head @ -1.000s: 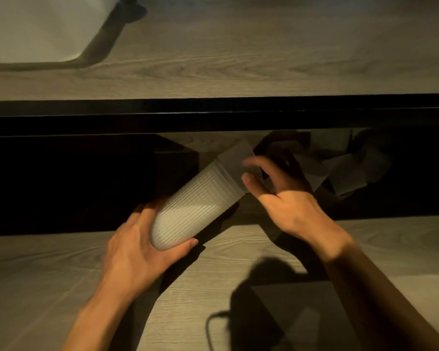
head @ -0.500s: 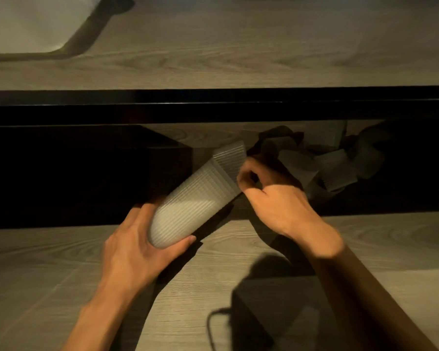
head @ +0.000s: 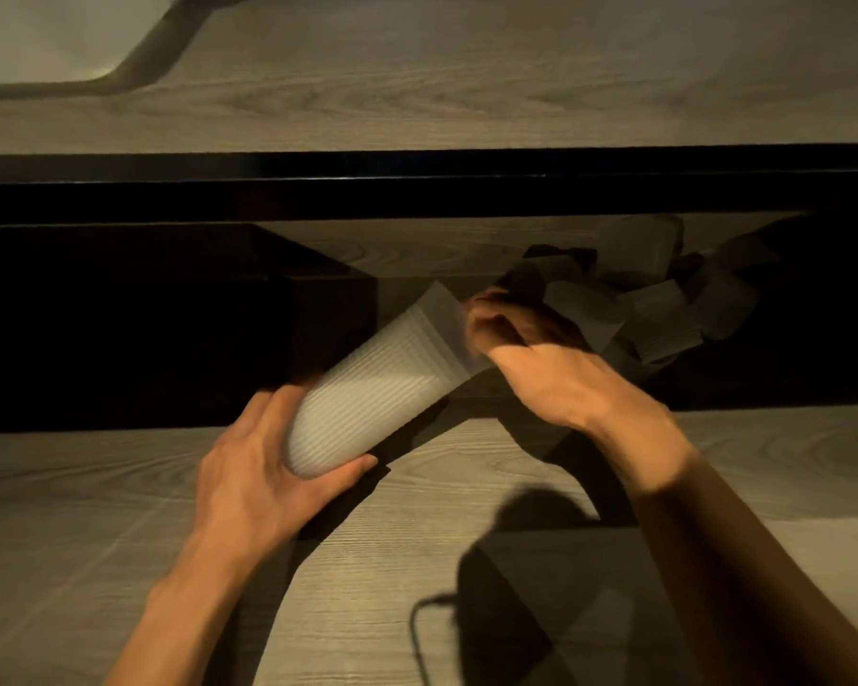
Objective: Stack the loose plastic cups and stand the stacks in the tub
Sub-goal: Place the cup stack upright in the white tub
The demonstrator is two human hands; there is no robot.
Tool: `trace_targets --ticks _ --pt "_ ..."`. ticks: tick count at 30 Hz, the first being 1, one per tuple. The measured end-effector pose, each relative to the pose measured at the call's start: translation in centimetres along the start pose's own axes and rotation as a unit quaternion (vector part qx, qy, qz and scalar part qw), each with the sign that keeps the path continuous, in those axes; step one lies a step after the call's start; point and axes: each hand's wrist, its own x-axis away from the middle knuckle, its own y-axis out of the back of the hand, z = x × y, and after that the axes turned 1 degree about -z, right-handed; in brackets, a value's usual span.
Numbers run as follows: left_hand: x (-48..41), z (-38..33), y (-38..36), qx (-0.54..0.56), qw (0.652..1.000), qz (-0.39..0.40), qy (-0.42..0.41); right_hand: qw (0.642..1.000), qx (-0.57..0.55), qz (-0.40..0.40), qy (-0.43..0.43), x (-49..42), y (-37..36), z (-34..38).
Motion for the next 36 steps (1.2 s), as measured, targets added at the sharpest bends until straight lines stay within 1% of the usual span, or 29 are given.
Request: trace_targets --ticks 1,2,4,5,7,9,12,17,19,22,24,29,32,36 --pt "0.0 -0.2 -0.1 0.018 1.000 -0.006 0.011 0.999 -0.034 0.019 -0.025 0.4 -0.3 -0.1" --pt "0.0 -0.5 -0.2 0.037 0.999 -0.010 0.024 0.998 -0.039 0.032 -0.029 0.4 -0.9 0.1" --pt "0.1 -0.8 -0.5 0.070 0.996 -0.012 0.045 0.997 -0.061 0.033 0.022 0.2 -2.6 0.8" --pt "0.1 -0.9 -0.6 0.086 0.995 -0.011 0.050 0.993 -0.102 0.012 0.060 -0.1 -3.6 1.0" --pt "0.3 -0.7 -0.9 0.107 0.993 -0.015 0.053 0.968 -0.215 -0.046 0.118 -1.3 -5.3 0.6" --pt "0.4 -0.7 -1.1 0.124 0.990 -0.021 0.063 0.940 -0.301 -0.082 0.136 -2.3 -6.6 0.4" --pt "0.5 -0.7 -1.0 0.141 0.987 -0.015 0.073 0.922 -0.346 -0.091 0.146 -3.0 -7.7 0.8" --pt "1.1 -0.5 -0.4 0.173 0.981 0.004 0.087 0.923 -0.327 -0.120 0.165 -2.6 -8.4 3.0" --pt "1.6 -0.6 0.0 0.181 0.979 0.004 0.099 0.929 -0.308 -0.109 0.171 -1.7 -8.5 4.1" --pt "2.5 -1.1 1.0 0.209 0.972 0.015 0.106 0.949 -0.233 -0.107 0.183 0.6 -8.1 5.7" --pt "3.1 -1.9 2.3 0.224 0.968 0.008 0.109 0.955 -0.184 -0.112 0.203 2.6 -7.3 7.0" --pt "5.5 -5.2 6.6 0.254 0.958 -0.014 0.129 0.944 -0.125 -0.141 0.272 7.8 -4.7 10.5" --pt "6.9 -8.0 10.0 0.276 0.951 -0.036 0.136 0.943 -0.104 -0.132 0.288 11.1 -2.7 13.3" --pt "7.4 -11.1 14.7 0.279 0.950 -0.059 0.128 0.936 -0.095 -0.123 0.316 14.6 0.8 16.9"
